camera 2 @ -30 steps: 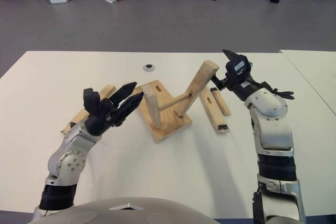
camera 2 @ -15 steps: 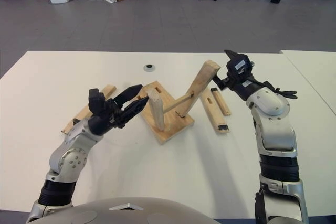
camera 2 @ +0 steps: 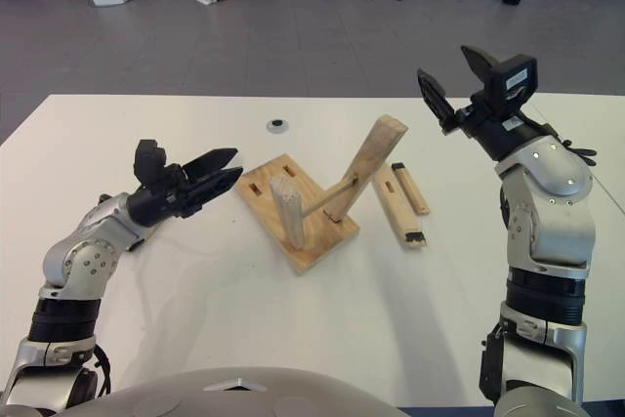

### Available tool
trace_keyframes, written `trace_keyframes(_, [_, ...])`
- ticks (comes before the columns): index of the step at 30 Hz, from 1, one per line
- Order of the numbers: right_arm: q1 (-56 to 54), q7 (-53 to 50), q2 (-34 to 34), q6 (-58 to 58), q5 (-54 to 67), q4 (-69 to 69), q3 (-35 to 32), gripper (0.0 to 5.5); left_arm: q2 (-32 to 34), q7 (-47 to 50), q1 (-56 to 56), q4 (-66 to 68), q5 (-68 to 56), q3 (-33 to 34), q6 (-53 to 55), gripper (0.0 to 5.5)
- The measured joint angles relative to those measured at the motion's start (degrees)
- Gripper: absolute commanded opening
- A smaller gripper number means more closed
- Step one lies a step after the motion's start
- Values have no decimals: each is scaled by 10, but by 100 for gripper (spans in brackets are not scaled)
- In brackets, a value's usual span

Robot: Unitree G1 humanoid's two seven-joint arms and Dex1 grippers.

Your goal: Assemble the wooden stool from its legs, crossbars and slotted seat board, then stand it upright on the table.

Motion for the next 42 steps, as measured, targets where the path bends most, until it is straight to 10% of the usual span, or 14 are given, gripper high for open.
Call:
trace_keyframes(7, [63,91,-43,81,77,-68,45,347,-8,111,-179,300,285,-55,-265,331])
trace_keyframes(13, [21,43,-77,-15,-138,48,140,347,-46,76,-271,503,363,-94,-399,331])
trace_keyframes(27, [109,58,-32,27,43,37,-55,347,-130,222,-426,779,567,-184,-459,331])
trace_keyframes(35, [346,135,-73,45,-93,-94,181,347,-90,242,-413,772,673,-268,-529,331])
trace_keyframes(42, [390,68,-19,-7,-156,-23,206,347,-14,267,-385,727,717,-345,-651,331])
